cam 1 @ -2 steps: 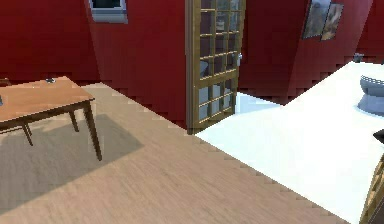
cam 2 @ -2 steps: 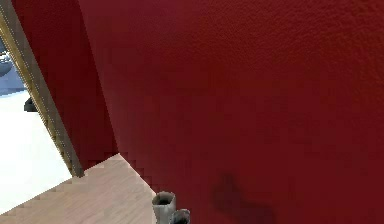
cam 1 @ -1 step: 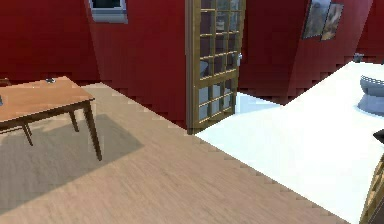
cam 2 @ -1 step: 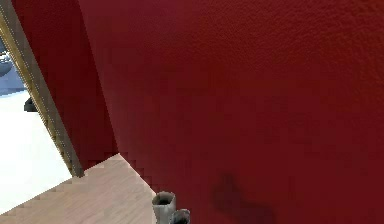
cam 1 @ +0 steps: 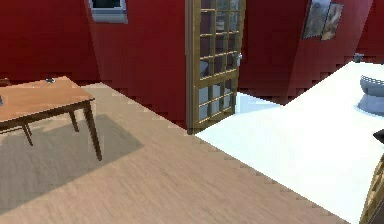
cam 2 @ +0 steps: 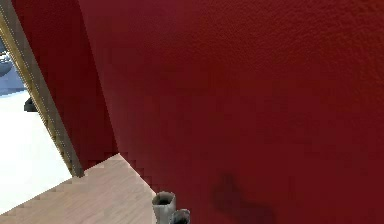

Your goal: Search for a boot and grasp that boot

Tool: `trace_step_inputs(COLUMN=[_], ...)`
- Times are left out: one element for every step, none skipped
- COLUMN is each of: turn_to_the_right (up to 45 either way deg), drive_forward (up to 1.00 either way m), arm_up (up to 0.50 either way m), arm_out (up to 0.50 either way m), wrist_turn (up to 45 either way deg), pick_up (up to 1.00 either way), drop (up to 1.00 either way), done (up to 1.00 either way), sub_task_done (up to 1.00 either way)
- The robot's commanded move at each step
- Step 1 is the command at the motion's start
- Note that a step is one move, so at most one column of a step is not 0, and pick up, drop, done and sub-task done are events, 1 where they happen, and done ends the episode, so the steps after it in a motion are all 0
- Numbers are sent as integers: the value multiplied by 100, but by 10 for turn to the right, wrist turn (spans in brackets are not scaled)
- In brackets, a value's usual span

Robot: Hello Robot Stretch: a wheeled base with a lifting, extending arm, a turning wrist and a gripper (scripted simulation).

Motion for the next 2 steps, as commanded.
trace_step_inputs(turn_to_the_right=[0, 0], drive_forward=[0, 0], arm_up=[0, -30], arm_out=[0, 0], wrist_turn=[30, 0], pick_up=[0, 0], drop=[0, 0], done=[0, 0], sub_task_done=[0, 0])
